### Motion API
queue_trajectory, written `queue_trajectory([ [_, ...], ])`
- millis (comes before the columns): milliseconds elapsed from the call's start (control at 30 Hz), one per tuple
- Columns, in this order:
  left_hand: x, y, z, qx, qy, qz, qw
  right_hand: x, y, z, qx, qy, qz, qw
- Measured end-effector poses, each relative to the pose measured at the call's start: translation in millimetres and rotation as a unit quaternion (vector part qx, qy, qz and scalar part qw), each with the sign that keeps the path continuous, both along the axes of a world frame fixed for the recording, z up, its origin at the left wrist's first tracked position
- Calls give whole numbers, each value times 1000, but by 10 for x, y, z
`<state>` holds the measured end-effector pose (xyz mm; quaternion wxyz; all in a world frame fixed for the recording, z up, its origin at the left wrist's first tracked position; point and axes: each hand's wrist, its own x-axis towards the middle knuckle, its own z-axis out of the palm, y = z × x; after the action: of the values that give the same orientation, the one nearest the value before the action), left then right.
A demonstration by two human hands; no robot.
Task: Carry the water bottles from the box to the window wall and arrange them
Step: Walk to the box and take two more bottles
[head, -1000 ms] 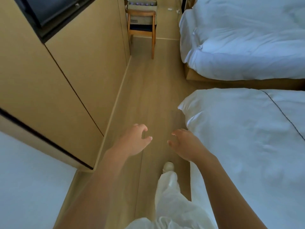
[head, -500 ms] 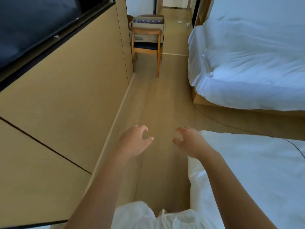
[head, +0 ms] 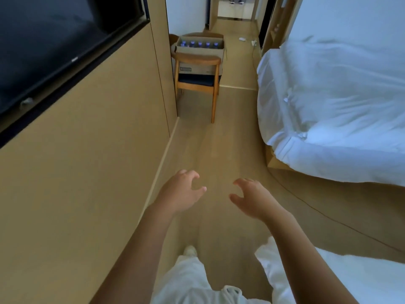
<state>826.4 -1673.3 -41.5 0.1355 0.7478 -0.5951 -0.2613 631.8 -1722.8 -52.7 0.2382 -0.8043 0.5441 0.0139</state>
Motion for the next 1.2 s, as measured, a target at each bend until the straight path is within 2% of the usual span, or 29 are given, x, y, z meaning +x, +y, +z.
queue_trajectory([
  [200,673,-1243,134,-5,0,-7,1000,693,-1134,75,5,-8,-16,1000],
  [433,1080,-2356,7,26,-6,-24,999,1082,-2262,10,11,-10,-21,1000],
  [900,1586,-5349,32,-14,-3,15,1000,1639,-5432,-26,8,-34,12,999],
  [1200,1856,-6777,-40,-25,18,37,999,1917,-6890,-27,29,-37,23,999],
])
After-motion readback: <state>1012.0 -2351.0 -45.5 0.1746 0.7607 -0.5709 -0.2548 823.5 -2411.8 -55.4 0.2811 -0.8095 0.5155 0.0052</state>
